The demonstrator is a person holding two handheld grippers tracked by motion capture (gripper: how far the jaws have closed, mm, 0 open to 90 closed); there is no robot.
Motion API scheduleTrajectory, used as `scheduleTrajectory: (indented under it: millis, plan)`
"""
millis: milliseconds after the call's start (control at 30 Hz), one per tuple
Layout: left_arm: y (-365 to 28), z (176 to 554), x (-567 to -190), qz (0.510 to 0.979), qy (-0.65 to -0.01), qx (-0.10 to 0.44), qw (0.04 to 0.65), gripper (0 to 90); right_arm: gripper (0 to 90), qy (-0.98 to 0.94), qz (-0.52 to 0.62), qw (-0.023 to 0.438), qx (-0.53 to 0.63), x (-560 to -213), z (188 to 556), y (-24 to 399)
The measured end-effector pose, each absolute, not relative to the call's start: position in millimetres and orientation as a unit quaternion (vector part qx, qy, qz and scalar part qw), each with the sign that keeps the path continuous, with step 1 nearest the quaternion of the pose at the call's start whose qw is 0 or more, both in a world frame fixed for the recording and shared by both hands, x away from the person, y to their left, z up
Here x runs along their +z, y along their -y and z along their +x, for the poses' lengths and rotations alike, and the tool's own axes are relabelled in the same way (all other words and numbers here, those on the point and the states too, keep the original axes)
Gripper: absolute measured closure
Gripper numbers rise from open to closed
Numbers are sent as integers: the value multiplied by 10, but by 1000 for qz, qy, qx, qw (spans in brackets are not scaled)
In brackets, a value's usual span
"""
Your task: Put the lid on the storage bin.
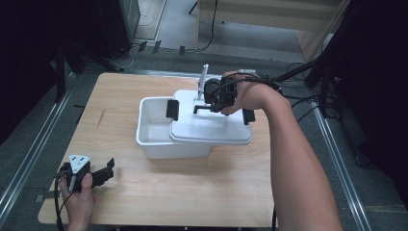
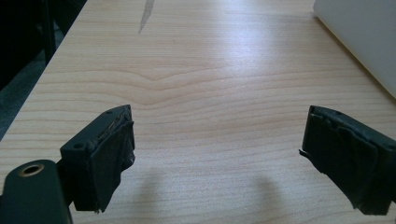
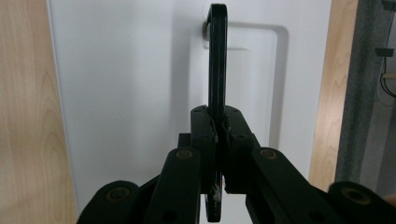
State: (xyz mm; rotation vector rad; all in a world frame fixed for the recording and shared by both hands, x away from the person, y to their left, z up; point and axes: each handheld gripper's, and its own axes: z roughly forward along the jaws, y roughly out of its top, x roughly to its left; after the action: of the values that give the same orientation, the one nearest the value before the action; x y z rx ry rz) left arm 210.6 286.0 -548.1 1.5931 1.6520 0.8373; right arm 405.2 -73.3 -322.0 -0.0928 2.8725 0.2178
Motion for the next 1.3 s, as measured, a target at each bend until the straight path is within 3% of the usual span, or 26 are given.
scheduleTrajectory:
  millis: [1300]
  plan:
    - [-2871, 2110, -5484, 609, -638, 318, 348, 95, 855, -988, -76, 112, 75, -3298, 4049, -201]
